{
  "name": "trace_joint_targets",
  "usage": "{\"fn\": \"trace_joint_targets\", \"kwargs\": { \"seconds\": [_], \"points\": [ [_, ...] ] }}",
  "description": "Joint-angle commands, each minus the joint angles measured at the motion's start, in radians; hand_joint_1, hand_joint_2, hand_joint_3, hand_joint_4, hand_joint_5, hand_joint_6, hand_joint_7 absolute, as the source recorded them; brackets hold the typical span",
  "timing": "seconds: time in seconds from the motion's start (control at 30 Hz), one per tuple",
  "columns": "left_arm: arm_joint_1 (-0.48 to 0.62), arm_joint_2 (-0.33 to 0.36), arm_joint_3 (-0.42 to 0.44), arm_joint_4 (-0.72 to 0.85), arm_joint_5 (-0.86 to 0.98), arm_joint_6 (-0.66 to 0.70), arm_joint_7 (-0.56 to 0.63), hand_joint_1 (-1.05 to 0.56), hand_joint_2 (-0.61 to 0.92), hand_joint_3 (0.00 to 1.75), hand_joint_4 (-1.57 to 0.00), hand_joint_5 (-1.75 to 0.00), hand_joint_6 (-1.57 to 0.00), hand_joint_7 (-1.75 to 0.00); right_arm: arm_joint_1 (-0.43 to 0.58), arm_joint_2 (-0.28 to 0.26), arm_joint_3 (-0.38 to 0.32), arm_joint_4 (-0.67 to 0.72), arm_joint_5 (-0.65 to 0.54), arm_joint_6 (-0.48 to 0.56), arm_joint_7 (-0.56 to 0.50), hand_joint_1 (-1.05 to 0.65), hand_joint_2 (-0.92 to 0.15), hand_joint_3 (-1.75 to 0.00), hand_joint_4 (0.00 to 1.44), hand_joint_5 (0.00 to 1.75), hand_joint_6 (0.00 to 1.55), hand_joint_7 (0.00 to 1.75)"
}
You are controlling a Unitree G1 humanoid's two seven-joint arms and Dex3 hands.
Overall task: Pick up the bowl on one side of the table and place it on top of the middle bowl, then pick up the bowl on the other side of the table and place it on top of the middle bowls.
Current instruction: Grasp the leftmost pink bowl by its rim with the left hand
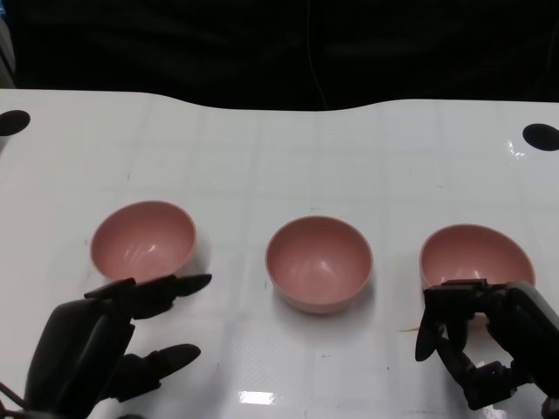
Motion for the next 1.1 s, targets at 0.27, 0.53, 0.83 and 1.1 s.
{"fn": "trace_joint_targets", "kwargs": {
  "seconds": [0.27, 0.53, 0.83, 1.1],
  "points": [
    [-0.020, 0.032, -0.060, -0.223, 0.326, 0.357, -0.125, -0.53, 0.92, 0.12, -0.38, -0.26, -0.36, 0.00, 0.009, -0.004, -0.010, -0.018, 0.020, 0.008, 0.008, 0.07, -0.14, -1.60, 0.89, 1.75, 0.86, 1.34],
    [-0.126, 0.032, -0.162, -0.180, 0.539, 0.537, -0.215, -0.56, 0.92, 0.05, -0.34, -0.22, -0.31, 0.00, 0.015, -0.003, -0.009, -0.034, 0.014, 0.029, 0.011, 0.07, -0.15, -1.61, 0.88, 1.75, 0.86, 1.34],
    [-0.266, 0.027, -0.249, -0.017, 0.621, 0.643, -0.227, -0.59, 0.92, 0.02, -0.43, -0.21, -0.36, -0.02, 0.019, -0.001, -0.006, -0.043, 0.007, 0.035, 0.008, 0.08, -0.17, -1.58, 0.88, 1.75, 0.86, 1.35],
    [-0.403, 0.012, -0.329, 0.196, 0.642, 0.731, -0.240, -0.57, 0.92, 0.06, -0.48, -0.20, -0.39, -0.02, 0.028, -0.001, -0.006, -0.061, 0.006, 0.046, 0.013, 0.08, -0.17, -1.58, 0.88, 1.74, 0.85, 1.35]
  ]
}}
